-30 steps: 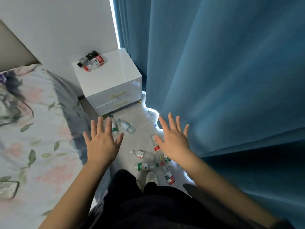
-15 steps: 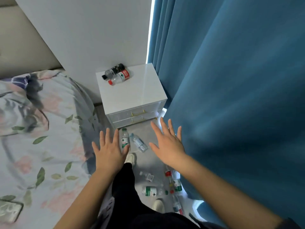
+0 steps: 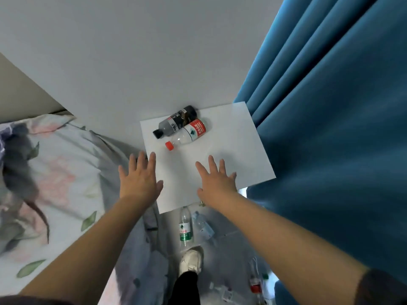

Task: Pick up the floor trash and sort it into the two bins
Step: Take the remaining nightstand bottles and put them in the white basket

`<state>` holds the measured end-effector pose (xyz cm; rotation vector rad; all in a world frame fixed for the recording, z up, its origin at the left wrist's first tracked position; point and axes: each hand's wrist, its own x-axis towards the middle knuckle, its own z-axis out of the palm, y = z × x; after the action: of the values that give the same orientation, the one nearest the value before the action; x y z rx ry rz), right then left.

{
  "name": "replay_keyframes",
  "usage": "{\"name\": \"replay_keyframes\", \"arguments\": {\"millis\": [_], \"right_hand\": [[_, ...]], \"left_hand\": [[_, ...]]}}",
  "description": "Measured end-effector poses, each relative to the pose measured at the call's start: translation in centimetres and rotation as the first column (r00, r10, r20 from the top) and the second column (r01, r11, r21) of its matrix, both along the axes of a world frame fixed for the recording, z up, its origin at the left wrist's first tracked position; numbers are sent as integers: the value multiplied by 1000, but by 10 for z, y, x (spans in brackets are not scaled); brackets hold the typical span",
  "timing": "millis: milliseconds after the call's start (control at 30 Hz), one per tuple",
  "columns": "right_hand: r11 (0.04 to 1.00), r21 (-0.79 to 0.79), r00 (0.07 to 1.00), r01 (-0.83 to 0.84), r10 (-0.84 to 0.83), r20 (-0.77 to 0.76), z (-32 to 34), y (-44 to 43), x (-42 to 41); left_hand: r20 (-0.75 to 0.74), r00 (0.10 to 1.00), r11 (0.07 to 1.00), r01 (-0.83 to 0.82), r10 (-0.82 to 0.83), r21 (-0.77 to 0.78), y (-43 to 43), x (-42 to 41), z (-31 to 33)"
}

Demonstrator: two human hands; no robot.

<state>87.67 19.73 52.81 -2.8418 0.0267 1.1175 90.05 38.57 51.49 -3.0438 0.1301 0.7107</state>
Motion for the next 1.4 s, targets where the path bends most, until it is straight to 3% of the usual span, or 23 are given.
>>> {"name": "replay_keyframes", "arguments": {"millis": [167, 300, 400, 533, 667, 800, 1033, 1100, 1233, 1400], "right_hand": [[1000, 4, 999, 29, -29, 32, -51, 22, 73], [990, 116, 986, 83, -98, 131, -82, 19, 127], [986, 163, 987, 47, -71, 142, -93, 15, 147], [993, 116, 978, -15, -10, 209, -85, -2, 141], [998, -13, 989, -57, 58, 136, -92, -26, 114], [998, -58, 999, -40, 40, 7, -107, -42, 101], [996, -68, 983, -63, 73, 166, -117, -76, 65], [1000, -28, 981, -3, 9, 193, -107, -90, 44], [993, 73, 970, 95, -109, 218, -66, -113, -6], [955, 209, 912, 212, -270, 309, 18, -138, -77]], "left_hand": [[15, 995, 995, 100, -100, 10, 6, 73, -48], [80, 980, 983, 184, -183, -2, 5, 106, -74], [159, 969, 978, 202, -191, -55, -2, 126, -82], [156, 968, 970, 214, -195, -117, -23, 151, -87], [141, 969, 962, 223, -202, -156, -53, 166, -90], [88, 974, 973, 215, -208, -78, -71, 173, -101], [30, 985, 968, 172, -170, -184, -83, 135, -111], [5, 991, 966, 135, -137, -219, -87, 119, -102], [-8, 988, 958, 147, -154, -247, -94, 70, -65], [-52, 992, 906, 82, -113, -415, -108, -6, 3]]}}
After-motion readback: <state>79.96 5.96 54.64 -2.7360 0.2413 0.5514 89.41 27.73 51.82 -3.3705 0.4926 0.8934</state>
